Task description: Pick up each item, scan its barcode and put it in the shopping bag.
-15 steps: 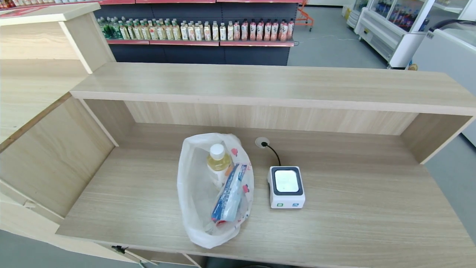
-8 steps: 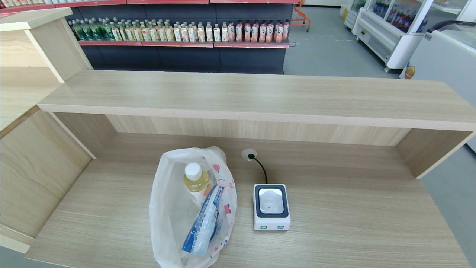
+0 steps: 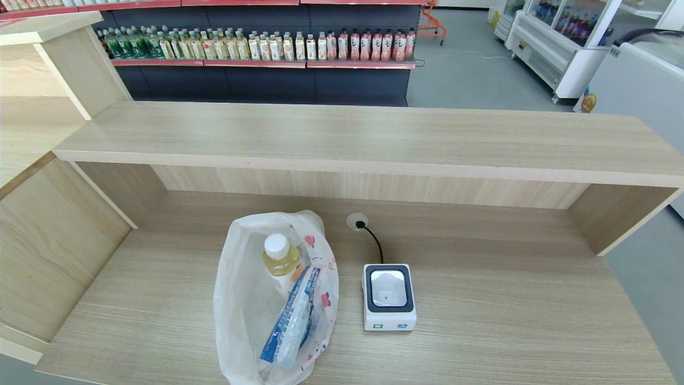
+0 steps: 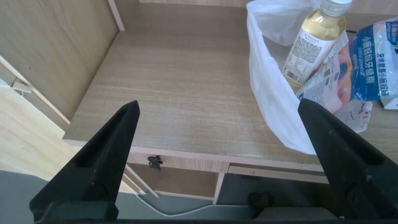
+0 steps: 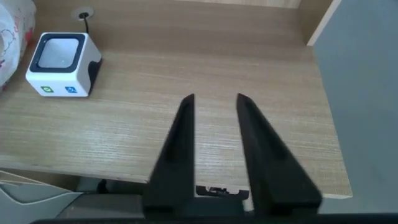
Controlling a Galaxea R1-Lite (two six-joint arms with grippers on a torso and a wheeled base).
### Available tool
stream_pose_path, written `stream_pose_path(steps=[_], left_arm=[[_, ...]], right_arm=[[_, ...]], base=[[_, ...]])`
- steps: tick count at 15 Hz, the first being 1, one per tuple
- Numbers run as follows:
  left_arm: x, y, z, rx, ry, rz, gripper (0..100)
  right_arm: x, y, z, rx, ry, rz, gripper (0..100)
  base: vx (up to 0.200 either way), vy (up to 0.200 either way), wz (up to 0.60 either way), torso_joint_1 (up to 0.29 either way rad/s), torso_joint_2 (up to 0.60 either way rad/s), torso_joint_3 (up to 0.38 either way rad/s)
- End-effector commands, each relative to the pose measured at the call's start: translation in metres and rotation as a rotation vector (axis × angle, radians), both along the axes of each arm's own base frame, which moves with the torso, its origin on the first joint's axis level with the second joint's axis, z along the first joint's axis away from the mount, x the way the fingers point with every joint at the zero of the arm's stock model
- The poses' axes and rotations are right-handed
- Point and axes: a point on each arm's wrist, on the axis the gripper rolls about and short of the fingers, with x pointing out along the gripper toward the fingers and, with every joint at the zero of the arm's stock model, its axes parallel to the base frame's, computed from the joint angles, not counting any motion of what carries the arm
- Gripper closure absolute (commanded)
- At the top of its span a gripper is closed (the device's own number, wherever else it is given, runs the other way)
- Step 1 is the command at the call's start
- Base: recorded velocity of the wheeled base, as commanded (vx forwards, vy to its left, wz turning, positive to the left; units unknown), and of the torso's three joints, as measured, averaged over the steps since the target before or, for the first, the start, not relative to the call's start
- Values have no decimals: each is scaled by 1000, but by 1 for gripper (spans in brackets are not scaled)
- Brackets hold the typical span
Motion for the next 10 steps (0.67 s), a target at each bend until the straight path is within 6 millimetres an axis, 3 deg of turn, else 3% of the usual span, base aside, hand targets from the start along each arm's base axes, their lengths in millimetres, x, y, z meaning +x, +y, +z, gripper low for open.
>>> stream_pose_path(steps=[1,10], left_arm=[[0,0,0,0,0,0,0],[0,0,0,0,1,0,0]], right_arm=[[0,0,0,0,3,0,100],[0,0,0,0,3,0,100]], base=[[0,0,0,0,0,0],[0,0,0,0,0,0]])
